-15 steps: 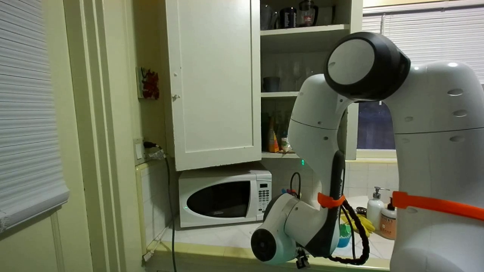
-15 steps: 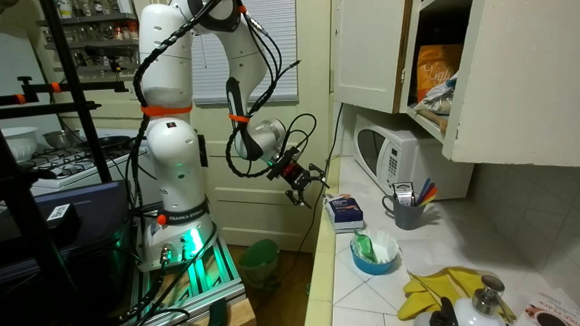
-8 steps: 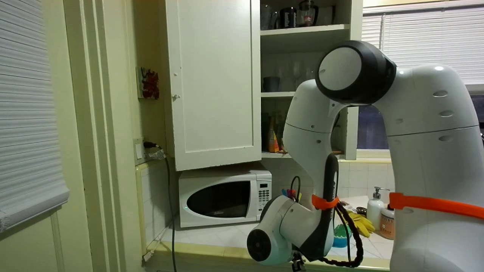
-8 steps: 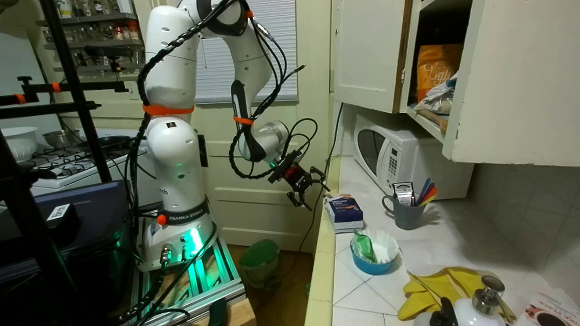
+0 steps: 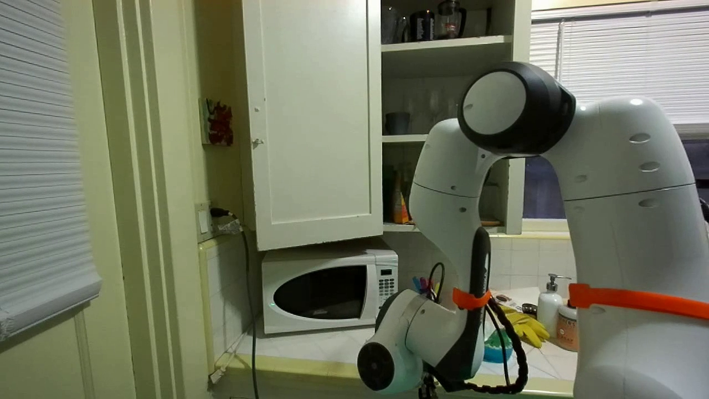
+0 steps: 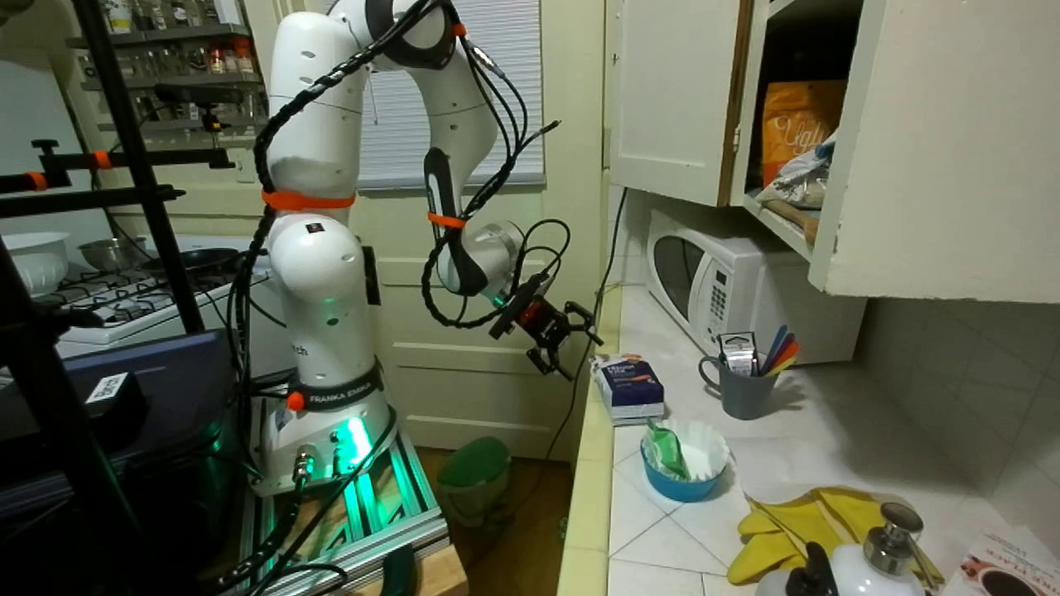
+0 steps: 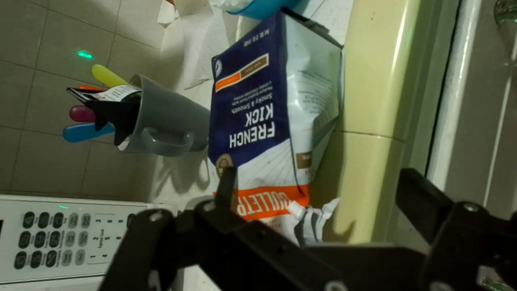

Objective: Put the bag upright

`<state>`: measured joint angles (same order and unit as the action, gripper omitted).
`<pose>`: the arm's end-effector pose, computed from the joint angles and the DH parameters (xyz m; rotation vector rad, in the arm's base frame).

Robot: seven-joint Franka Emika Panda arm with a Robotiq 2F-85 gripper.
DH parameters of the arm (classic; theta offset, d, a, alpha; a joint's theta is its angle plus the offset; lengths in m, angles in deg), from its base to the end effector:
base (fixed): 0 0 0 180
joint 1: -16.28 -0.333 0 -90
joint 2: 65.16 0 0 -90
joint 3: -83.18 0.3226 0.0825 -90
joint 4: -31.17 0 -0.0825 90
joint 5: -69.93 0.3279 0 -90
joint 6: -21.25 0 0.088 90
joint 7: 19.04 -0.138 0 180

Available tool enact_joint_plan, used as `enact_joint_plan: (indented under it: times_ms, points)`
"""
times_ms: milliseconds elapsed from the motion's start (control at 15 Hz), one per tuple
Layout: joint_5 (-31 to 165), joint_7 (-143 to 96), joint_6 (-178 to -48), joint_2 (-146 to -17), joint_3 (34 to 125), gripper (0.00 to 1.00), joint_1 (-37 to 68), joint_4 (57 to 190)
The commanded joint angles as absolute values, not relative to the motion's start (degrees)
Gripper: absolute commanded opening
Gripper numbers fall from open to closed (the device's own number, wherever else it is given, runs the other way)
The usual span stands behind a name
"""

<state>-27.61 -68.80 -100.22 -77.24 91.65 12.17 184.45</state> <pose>0.3635 0.0114 0.1935 1.8885 0.9124 0.0592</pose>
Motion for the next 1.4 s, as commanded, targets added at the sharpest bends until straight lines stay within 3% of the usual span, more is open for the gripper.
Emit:
enact_joint_plan:
  times_ms: [0, 1133, 1267, 1333]
  points:
    - [-30.3, -76.5, -96.5, -81.7, 92.2, 1.0, 10.6, 182.4]
    - [-30.6, -77.7, -96.1, -88.3, 91.1, 1.0, 12.3, 171.8]
    - [-30.6, -77.8, -95.8, -88.7, 90.8, 0.72, 12.5, 171.2]
    - [-30.5, -78.1, -95.9, -88.5, 90.7, 0.66, 12.6, 171.1]
